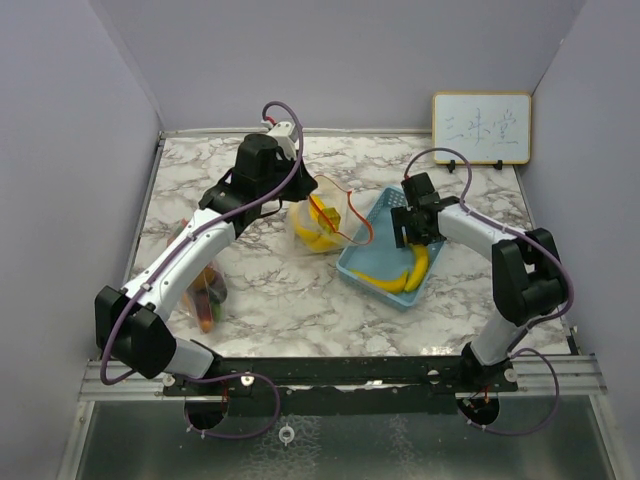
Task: Place the food in the zip-top bag and seal the zipper
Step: Pick up the fake fruit from the bin, then place the fake fruit in the zipper food storage bag.
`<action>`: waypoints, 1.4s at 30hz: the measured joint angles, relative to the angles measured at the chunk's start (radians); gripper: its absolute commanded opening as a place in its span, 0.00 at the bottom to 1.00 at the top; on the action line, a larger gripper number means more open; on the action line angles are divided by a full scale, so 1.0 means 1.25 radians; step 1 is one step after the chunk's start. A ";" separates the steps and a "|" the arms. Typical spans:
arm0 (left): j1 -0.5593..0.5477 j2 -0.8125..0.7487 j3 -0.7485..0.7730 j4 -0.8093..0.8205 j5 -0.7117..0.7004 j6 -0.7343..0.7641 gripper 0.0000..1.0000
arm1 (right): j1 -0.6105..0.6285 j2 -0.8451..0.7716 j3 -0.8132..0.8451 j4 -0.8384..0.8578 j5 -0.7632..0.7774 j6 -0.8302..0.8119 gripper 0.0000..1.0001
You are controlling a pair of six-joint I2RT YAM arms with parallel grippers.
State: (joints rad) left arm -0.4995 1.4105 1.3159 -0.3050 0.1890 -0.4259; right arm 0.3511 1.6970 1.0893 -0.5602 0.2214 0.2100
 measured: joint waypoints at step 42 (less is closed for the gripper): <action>0.000 0.050 0.040 -0.056 0.067 -0.038 0.00 | 0.369 -0.200 0.122 0.500 0.389 -0.221 0.02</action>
State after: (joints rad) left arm -0.4995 1.4734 1.3663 -0.3744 0.2722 -0.4728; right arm 0.8124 1.4471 1.2423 0.0647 0.7074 -0.0658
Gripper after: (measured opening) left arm 0.018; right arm 0.282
